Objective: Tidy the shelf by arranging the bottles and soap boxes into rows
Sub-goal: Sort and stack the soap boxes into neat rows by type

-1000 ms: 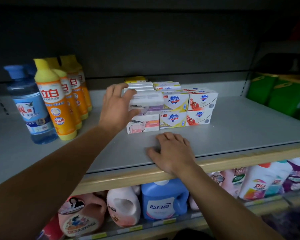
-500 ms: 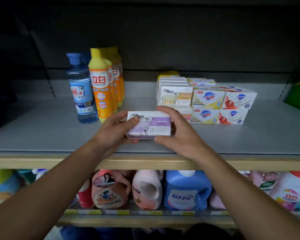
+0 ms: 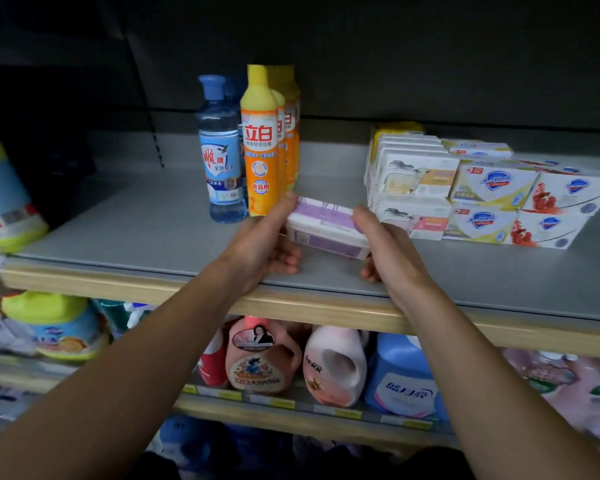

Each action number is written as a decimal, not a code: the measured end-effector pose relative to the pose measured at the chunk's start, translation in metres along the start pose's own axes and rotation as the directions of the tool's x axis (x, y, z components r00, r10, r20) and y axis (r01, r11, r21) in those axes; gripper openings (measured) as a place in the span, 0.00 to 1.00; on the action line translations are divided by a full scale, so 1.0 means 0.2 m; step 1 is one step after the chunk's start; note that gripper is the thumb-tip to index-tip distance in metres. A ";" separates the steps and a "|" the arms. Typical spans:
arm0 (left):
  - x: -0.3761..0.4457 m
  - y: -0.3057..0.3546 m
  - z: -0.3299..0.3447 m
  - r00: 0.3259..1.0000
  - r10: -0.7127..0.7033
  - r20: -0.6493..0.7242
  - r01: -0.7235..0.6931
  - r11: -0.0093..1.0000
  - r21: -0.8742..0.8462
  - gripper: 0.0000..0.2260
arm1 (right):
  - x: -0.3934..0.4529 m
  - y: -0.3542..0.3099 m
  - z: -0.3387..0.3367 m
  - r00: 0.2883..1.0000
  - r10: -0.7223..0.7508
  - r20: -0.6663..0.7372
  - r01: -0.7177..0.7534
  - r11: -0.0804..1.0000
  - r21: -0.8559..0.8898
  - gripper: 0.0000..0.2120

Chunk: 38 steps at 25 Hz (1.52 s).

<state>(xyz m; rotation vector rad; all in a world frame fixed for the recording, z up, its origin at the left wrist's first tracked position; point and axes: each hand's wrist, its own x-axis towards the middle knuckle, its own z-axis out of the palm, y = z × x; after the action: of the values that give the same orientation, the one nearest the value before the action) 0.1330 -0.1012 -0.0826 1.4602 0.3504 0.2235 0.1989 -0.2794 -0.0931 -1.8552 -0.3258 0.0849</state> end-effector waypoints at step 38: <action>0.03 -0.08 -0.05 0.881 0.464 0.087 -0.422 0.691 0.587 0.15 | -0.03 0.03 -0.07 0.929 -0.370 -0.003 0.363 0.911 -0.194 0.22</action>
<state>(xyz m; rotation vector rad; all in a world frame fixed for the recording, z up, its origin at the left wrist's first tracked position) 0.1346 -0.0919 -0.0994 2.1649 0.1058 0.6017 0.1970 -0.2949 -0.0945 -1.9489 -0.6698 -0.2495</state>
